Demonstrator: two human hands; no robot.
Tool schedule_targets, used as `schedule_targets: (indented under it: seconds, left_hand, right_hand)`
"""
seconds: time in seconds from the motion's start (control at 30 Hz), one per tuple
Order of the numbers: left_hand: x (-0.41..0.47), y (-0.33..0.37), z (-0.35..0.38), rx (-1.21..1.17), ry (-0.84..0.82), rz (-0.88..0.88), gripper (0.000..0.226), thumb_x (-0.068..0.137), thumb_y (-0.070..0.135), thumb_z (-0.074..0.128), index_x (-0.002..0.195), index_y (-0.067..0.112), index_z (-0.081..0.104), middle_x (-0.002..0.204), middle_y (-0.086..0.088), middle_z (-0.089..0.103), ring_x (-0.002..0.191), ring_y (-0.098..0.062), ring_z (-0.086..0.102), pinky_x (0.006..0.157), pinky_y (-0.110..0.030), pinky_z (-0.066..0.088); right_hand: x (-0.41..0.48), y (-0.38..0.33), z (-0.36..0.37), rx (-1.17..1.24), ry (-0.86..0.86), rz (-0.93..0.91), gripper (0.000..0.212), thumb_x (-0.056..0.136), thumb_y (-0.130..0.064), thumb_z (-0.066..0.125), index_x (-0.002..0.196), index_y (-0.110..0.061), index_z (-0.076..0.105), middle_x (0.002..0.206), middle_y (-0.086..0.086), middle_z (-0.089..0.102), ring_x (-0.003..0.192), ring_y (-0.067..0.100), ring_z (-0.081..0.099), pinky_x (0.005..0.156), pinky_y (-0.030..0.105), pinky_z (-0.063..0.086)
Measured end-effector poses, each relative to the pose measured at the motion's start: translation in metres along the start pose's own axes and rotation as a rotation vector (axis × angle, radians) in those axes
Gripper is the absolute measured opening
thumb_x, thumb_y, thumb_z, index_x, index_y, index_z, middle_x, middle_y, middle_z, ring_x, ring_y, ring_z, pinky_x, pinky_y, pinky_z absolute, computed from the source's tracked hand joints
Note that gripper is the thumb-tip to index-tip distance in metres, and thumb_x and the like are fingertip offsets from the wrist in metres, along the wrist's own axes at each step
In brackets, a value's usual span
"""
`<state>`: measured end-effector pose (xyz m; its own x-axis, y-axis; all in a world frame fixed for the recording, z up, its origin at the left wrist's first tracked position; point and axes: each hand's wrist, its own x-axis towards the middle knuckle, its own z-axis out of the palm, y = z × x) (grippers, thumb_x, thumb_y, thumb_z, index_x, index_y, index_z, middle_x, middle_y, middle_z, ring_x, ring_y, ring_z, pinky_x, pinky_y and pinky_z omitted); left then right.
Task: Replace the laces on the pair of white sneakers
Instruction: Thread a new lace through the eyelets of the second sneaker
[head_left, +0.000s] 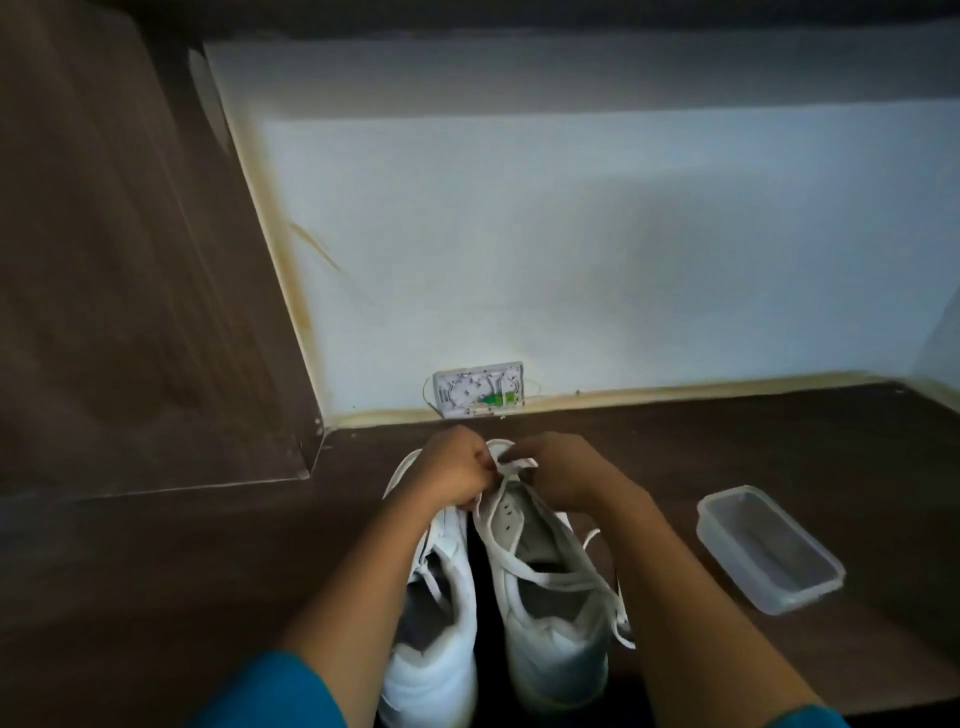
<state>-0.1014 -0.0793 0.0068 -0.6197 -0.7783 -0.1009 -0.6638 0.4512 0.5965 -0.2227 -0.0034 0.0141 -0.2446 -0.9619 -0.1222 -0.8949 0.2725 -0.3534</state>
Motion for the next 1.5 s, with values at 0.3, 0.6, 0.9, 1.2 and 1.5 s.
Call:
schedule_targets:
  seconds: [0.3, 0.6, 0.9, 1.2, 1.5]
  left_hand:
    - [0.009, -0.004, 0.002, -0.008, 0.004, -0.053, 0.011, 0.082, -0.002, 0.062, 0.082, 0.006, 0.070, 0.086, -0.009, 0.070, 0.068, -0.015, 0.063, 0.065, -0.027, 0.053]
    - [0.005, 0.001, 0.003, 0.389, -0.008, 0.038, 0.006, 0.078, 0.003, 0.056, 0.074, 0.006, 0.059, 0.085, -0.012, 0.064, 0.086, -0.028, 0.063, 0.069, -0.031, 0.049]
    - [0.006, -0.014, -0.007, 0.193, 0.107, -0.063, 0.017, 0.079, -0.006, 0.054, 0.076, 0.006, 0.065, 0.087, -0.011, 0.067, 0.082, -0.024, 0.062, 0.065, -0.026, 0.047]
    - [0.013, -0.002, 0.008, 0.174, -0.045, 0.153, 0.023, 0.091, 0.028, 0.054, 0.109, 0.018, 0.065, 0.101, -0.003, 0.063, 0.096, -0.023, 0.061, 0.076, -0.029, 0.045]
    - [0.012, -0.003, 0.012, 0.452, -0.029, 0.103, 0.009, 0.087, 0.010, 0.053, 0.093, 0.013, 0.059, 0.106, -0.009, 0.064, 0.101, -0.029, 0.058, 0.085, -0.039, 0.048]
  right_hand:
    - [0.002, 0.020, -0.001, 0.081, 0.048, 0.179, 0.016, 0.083, -0.023, 0.070, 0.085, -0.007, 0.074, 0.083, 0.007, 0.074, 0.073, 0.015, 0.068, 0.079, 0.026, 0.054]
    - [0.007, 0.028, 0.004, 0.078, 0.074, 0.029, 0.007, 0.079, -0.005, 0.070, 0.083, -0.011, 0.069, 0.082, 0.001, 0.064, 0.074, 0.014, 0.058, 0.067, 0.024, 0.048]
    - [0.013, 0.034, 0.009, -0.041, 0.039, 0.116, 0.018, 0.083, -0.007, 0.050, 0.088, -0.016, 0.065, 0.102, 0.007, 0.068, 0.091, 0.024, 0.061, 0.076, 0.028, 0.048]
    - [0.011, 0.031, 0.006, -0.106, 0.063, 0.065, 0.025, 0.094, -0.024, 0.053, 0.107, -0.005, 0.064, 0.111, 0.011, 0.065, 0.104, 0.027, 0.059, 0.079, 0.027, 0.042]
    - [0.014, 0.029, 0.011, -0.056, 0.077, 0.092, 0.021, 0.090, -0.011, 0.051, 0.103, -0.006, 0.066, 0.109, 0.010, 0.067, 0.102, 0.026, 0.061, 0.082, 0.029, 0.046]
